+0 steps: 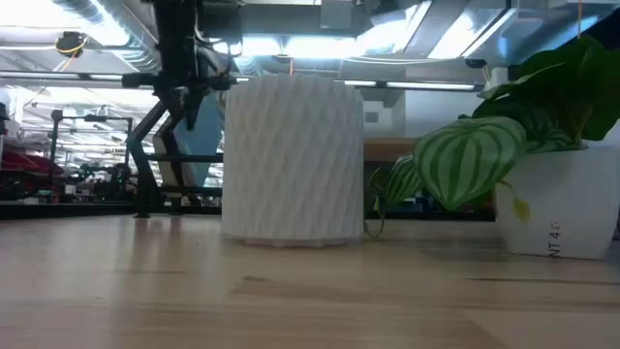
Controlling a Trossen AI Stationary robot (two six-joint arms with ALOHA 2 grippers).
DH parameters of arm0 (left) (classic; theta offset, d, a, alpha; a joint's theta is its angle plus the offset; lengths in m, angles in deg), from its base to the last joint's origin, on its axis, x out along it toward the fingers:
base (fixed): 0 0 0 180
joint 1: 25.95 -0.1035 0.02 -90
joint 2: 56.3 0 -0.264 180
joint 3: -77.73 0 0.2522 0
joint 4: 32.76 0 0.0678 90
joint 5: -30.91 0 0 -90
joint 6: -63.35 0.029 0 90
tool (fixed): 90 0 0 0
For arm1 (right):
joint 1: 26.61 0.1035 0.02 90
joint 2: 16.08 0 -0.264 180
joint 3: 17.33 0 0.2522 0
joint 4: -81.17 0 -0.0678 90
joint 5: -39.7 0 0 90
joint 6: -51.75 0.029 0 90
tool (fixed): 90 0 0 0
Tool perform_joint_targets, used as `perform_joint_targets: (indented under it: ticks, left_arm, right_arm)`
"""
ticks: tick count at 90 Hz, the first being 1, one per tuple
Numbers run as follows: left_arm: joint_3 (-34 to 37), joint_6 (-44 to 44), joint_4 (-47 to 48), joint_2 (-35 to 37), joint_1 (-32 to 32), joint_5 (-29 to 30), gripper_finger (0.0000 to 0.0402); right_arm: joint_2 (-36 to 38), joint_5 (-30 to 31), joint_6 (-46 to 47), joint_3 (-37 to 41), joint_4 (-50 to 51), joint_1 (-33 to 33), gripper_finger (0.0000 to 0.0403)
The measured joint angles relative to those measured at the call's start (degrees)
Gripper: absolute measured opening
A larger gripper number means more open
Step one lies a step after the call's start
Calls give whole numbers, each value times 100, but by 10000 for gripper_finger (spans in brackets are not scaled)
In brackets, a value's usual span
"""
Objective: Stock shelves
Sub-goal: Remove the blue book from the bookshelf
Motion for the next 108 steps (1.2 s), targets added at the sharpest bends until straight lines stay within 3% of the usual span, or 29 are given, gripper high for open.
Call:
perform_joint_targets:
  ticks: [24, 41, 55, 65, 86, 108]
  left_arm:
    - [-688, 466, 61, -2, 218, 668, 4]
    - [-1795, 1948, 188, -2, 754, 703, 2]
    - [-2756, 2809, 1501, -13, 1559, 561, 1]
    - [-3154, 2775, 2531, -12, 2255, 309, 1]
    - [-2794, 2040, 2674, -255, 3714, -460, 0]
    - [-1942, 1460, 2662, -1090, 4609, -451, 0]
  right_arm:
    - [0, 1, -2, 0, -53, 0, 330]
    - [0, 1, -167, 0, -327, 0, 330]
    - [0, 1, -365, 0, -502, 0, 330]
    - [0, 1, -477, 0, -700, 0, 330]
    - [-156, 5, -581, 0, -1047, -2, 330]
    - [-537, 1, -531, 0, -951, 0, 330]
